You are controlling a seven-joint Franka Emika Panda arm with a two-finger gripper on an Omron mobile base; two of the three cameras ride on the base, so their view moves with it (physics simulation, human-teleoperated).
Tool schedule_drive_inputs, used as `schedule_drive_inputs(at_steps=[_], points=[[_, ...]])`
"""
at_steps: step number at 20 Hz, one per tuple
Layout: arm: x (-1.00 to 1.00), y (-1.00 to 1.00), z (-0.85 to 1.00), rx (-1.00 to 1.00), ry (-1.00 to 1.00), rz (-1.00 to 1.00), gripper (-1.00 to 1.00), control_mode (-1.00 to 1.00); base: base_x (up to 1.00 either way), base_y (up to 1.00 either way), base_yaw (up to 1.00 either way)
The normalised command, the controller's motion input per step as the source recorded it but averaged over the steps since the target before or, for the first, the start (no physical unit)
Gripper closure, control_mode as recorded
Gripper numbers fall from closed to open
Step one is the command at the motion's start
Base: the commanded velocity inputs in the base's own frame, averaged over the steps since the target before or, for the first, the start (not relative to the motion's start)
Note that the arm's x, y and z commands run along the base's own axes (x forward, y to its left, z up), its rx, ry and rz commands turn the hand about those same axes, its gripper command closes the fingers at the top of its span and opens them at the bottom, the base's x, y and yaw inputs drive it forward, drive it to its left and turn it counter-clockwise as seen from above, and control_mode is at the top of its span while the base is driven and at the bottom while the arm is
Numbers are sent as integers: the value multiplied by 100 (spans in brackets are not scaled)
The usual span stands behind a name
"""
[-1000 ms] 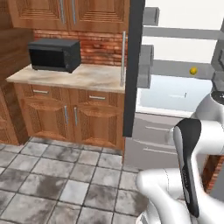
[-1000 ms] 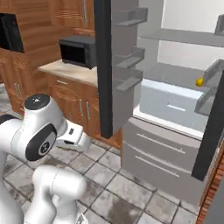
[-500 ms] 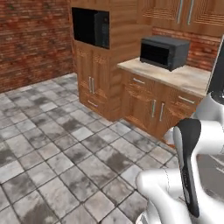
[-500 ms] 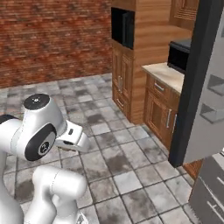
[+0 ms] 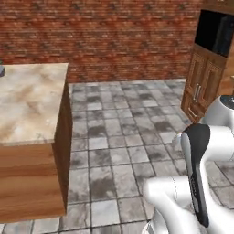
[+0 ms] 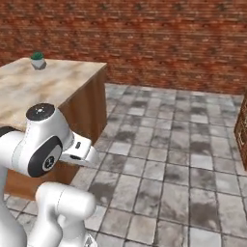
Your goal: Grab the garlic and lemon from the fridge, place them in the blender, close the lid, and turn on the blender to create a marinade.
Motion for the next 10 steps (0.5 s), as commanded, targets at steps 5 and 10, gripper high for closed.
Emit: schedule_drive_inputs(at_steps=[5,10], points=[[0,0,0,0,0,0,100,100,0,18,90],[0,0,0,0,0,0,100,100,7,13,87]])
